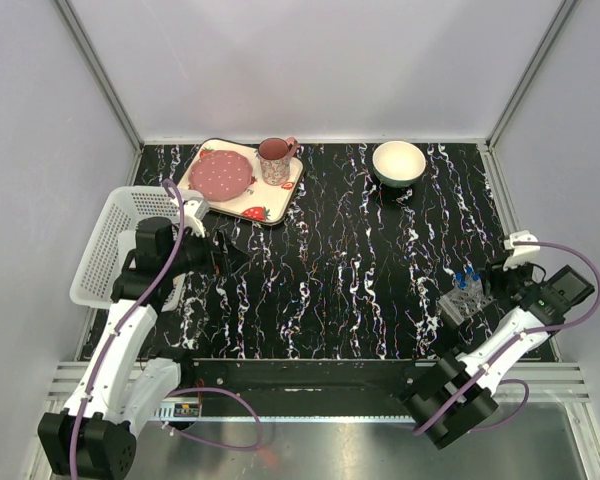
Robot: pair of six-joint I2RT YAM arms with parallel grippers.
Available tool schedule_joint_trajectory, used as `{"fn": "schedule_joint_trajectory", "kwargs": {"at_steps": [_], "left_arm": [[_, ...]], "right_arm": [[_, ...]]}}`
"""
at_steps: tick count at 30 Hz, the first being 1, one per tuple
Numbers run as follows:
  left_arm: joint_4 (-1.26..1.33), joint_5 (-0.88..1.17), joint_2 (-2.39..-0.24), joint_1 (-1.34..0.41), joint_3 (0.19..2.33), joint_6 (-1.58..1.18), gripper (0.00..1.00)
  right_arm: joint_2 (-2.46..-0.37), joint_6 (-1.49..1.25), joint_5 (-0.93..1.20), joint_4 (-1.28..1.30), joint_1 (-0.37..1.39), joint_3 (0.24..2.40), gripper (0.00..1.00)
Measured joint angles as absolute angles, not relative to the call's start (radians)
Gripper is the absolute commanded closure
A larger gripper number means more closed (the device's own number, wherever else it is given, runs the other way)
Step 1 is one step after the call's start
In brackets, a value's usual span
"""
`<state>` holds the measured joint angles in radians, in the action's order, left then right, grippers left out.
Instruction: Organize the chemistry lab equipment
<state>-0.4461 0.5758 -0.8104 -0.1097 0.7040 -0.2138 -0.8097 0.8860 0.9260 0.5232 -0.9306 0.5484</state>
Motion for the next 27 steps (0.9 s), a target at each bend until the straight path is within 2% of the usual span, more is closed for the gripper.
{"fn": "schedule_joint_trajectory", "kwargs": {"at_steps": [5,9,10,12,19,27], "left_arm": [[-0.462,0.575,-0.799,-0.110,0.712,-0.219,0.01],[-0.511,0.565,-0.778,-0.110,0.772,-0.218,0.01],[-0.528,0.562,-0.775,-0.110,0.797,-0.217,0.01],[-0.558,0.550,-0.769,-0.110,0.854,-0.208,0.01],[-0.652,0.509,-0.739,-0.110,1.042,-0.180,0.01],[-0.742,0.470,-0.715,-0.110,1.187,-0.185,0.01]], "right_arm": [[-0.815,0.875,0.929,0.599,-0.931,0.670,0.32],[-0.848,0.826,0.946,0.663,-0.931,0.800,0.16],[-0.853,0.812,0.954,0.676,-0.931,0.829,0.08],[-0.857,0.777,0.966,0.701,-0.931,0.875,0.02],[-0.841,0.588,1.014,0.755,-0.931,1.026,0.00],[-0.870,0.205,1.002,0.754,-0.931,1.213,0.00]]}}
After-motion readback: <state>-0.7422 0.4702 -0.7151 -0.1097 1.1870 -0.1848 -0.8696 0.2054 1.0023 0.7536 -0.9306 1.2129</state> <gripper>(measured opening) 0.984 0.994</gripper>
